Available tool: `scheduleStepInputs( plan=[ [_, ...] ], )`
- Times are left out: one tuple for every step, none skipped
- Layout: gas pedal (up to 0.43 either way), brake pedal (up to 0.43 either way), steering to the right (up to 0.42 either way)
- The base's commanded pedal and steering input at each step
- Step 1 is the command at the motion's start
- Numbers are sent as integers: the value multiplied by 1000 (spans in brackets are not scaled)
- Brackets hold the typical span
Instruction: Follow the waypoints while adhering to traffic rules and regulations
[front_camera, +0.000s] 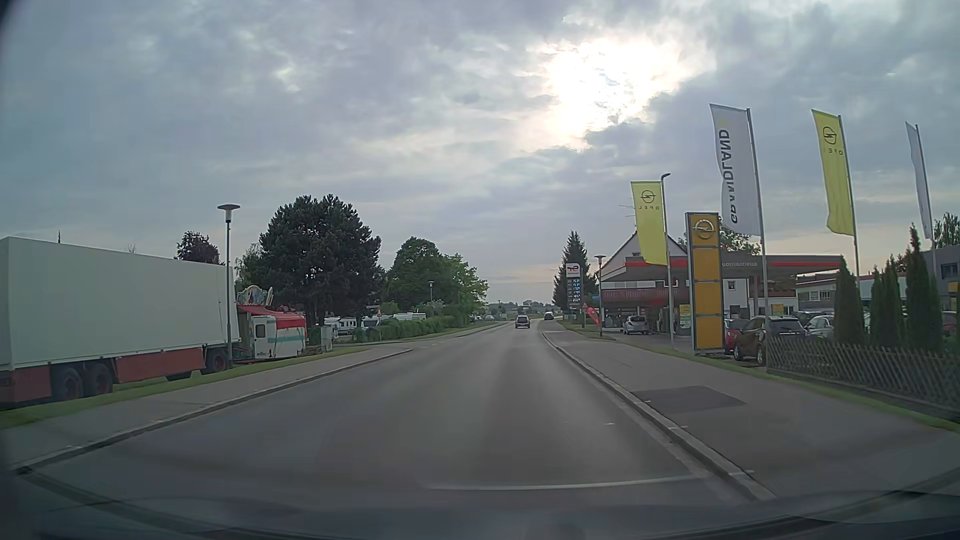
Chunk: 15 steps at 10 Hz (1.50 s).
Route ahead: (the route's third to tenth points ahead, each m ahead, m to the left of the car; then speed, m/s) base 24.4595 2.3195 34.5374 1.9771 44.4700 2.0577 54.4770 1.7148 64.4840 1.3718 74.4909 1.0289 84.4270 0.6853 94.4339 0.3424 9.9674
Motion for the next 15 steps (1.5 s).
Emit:
scheduleStepInputs(
  plan=[
    [138,0,2],
    [138,0,2],
    [138,0,2],
    [138,0,2],
    [138,0,2],
    [138,0,2],
    [138,0,2],
    [138,0,2],
    [138,0,2],
    [138,0,2],
    [138,0,2],
    [138,0,2],
    [130,0,2],
    [118,0,2],
    [118,0,2]
  ],
)
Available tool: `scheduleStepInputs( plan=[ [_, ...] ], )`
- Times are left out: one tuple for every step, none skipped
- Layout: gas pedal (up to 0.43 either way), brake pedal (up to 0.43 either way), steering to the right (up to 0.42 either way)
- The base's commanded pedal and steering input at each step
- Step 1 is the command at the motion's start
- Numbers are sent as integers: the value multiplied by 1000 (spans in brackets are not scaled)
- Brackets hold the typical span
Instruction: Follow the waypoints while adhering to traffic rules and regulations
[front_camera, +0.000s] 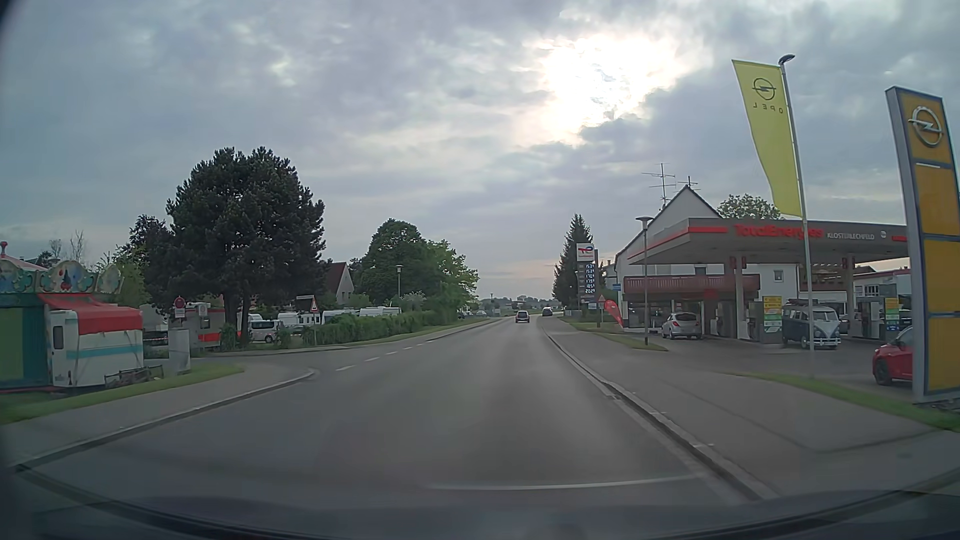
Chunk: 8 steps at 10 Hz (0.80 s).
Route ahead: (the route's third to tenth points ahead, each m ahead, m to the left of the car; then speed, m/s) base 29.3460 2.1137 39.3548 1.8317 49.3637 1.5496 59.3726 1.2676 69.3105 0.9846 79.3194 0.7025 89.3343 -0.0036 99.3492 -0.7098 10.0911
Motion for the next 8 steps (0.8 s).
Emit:
scheduleStepInputs(
  plan=[
    [118,0,2],
    [118,0,2],
    [118,0,2],
    [118,0,2],
    [118,0,2],
    [118,0,2],
    [118,0,2],
    [118,0,2]
  ],
)
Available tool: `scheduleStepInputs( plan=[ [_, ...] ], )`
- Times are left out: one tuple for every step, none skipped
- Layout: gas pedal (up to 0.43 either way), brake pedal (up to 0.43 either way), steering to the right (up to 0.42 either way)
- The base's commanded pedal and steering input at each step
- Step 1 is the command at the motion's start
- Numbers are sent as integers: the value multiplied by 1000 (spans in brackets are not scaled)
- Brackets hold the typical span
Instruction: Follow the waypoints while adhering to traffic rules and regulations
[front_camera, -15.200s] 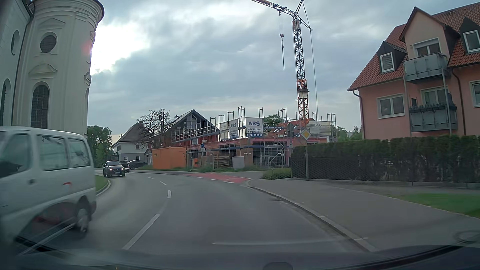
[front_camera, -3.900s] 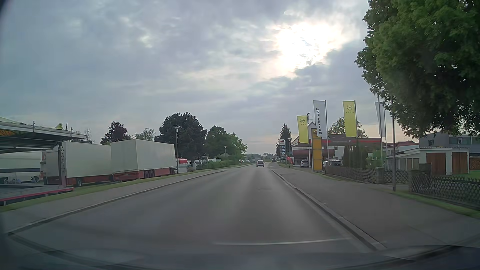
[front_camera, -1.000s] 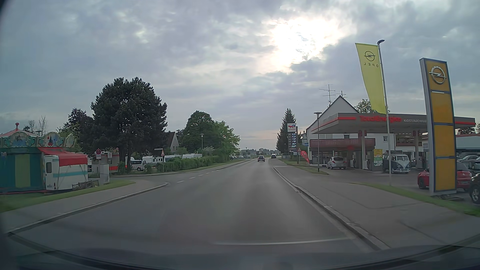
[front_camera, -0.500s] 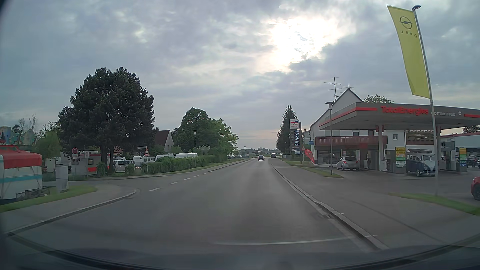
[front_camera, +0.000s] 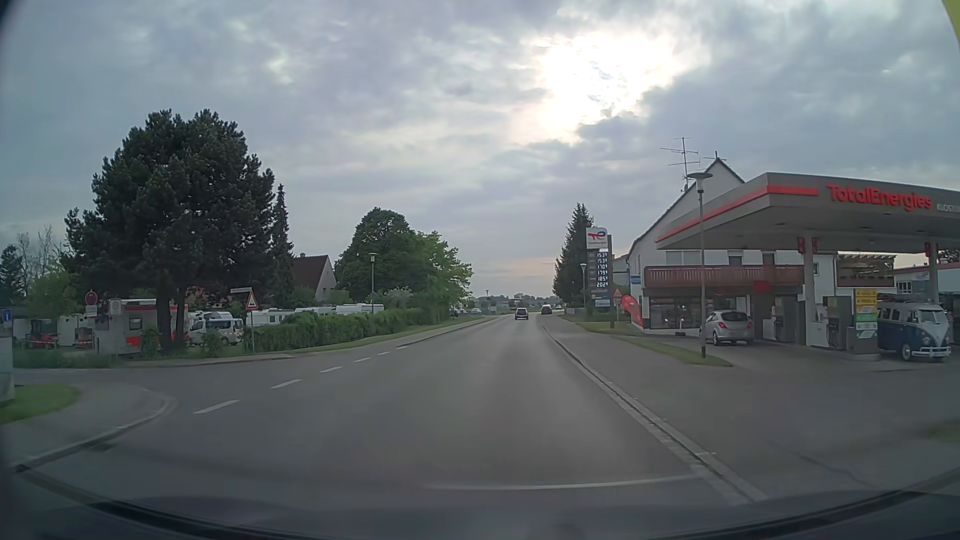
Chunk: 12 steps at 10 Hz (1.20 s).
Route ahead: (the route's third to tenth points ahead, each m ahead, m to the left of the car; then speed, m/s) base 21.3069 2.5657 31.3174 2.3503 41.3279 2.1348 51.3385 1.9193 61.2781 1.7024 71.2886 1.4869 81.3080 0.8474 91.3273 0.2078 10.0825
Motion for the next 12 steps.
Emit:
scheduleStepInputs(
  plan=[
    [118,0,2],
    [118,0,2],
    [118,0,2],
    [118,0,2],
    [118,0,2],
    [118,0,2],
    [118,0,2],
    [118,0,2],
    [130,0,2],
    [138,0,2],
    [138,0,2],
    [138,0,2]
  ],
)
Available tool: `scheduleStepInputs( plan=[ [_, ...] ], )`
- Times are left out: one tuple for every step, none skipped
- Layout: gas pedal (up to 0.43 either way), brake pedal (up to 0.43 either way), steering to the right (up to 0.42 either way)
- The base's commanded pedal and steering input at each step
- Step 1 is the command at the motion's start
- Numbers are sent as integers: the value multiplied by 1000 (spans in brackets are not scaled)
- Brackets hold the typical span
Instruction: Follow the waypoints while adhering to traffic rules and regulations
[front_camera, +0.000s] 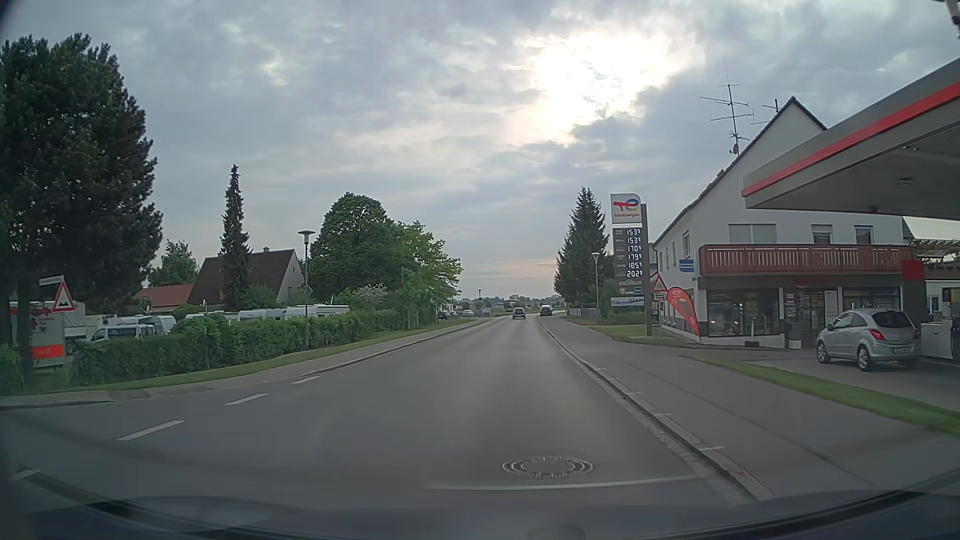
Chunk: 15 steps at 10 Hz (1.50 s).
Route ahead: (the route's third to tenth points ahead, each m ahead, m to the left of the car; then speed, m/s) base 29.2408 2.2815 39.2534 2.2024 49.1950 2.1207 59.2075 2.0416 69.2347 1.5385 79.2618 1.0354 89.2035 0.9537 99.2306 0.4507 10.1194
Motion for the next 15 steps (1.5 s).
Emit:
scheduleStepInputs(
  plan=[
    [138,0,2],
    [138,0,2],
    [138,0,2],
    [138,0,2],
    [138,0,2],
    [138,0,2],
    [138,0,2],
    [138,0,2],
    [138,0,3],
    [138,0,2],
    [138,0,3],
    [138,0,2],
    [138,0,3],
    [157,0,2],
    [157,0,3]
  ],
)
